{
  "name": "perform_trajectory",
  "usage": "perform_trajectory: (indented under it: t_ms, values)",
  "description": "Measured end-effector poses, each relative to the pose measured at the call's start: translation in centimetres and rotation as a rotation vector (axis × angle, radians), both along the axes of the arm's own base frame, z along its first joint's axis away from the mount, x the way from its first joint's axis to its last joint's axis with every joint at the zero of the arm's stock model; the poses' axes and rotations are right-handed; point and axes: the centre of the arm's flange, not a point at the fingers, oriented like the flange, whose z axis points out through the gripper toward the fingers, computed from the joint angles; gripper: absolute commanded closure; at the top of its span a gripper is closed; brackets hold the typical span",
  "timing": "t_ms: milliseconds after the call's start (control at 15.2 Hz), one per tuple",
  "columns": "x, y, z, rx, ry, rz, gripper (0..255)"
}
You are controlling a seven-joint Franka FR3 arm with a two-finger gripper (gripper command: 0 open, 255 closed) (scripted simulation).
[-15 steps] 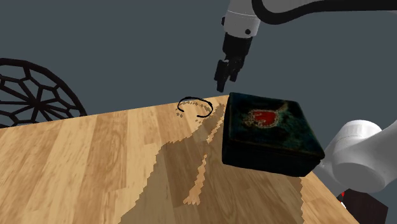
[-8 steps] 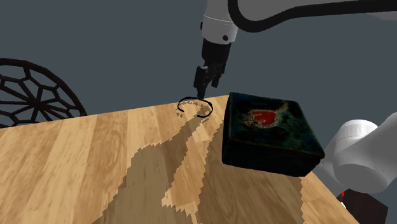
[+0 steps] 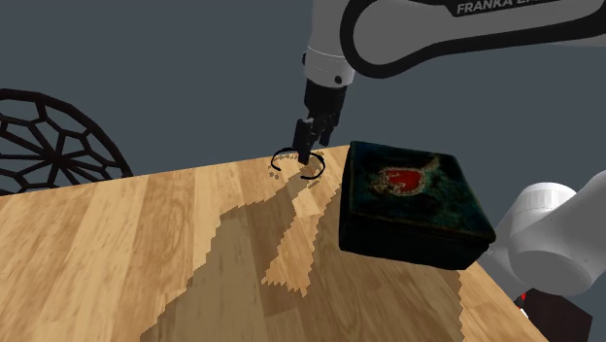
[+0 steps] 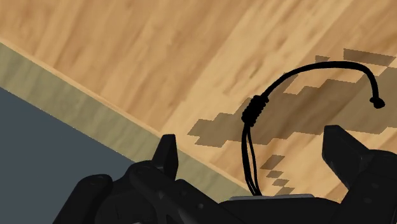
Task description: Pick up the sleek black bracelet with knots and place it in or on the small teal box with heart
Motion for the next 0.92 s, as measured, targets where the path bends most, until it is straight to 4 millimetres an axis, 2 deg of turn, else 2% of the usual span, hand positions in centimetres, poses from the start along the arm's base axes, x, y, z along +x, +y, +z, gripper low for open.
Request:
perform_trajectory:
  t_ms: [264,330,594,924]
  values:
    - [-0.01,0.04,-0.06,0.000,0.000,0.000,0]
    - [-0.01,0.04,-0.06,0.000,0.000,0.000,255]
    - [0.26,-0.79,0.60,-0.050,-0.034,0.008,255]
    - [0.23,-0.01,0.61,-0.002,-0.004,-0.002,255]
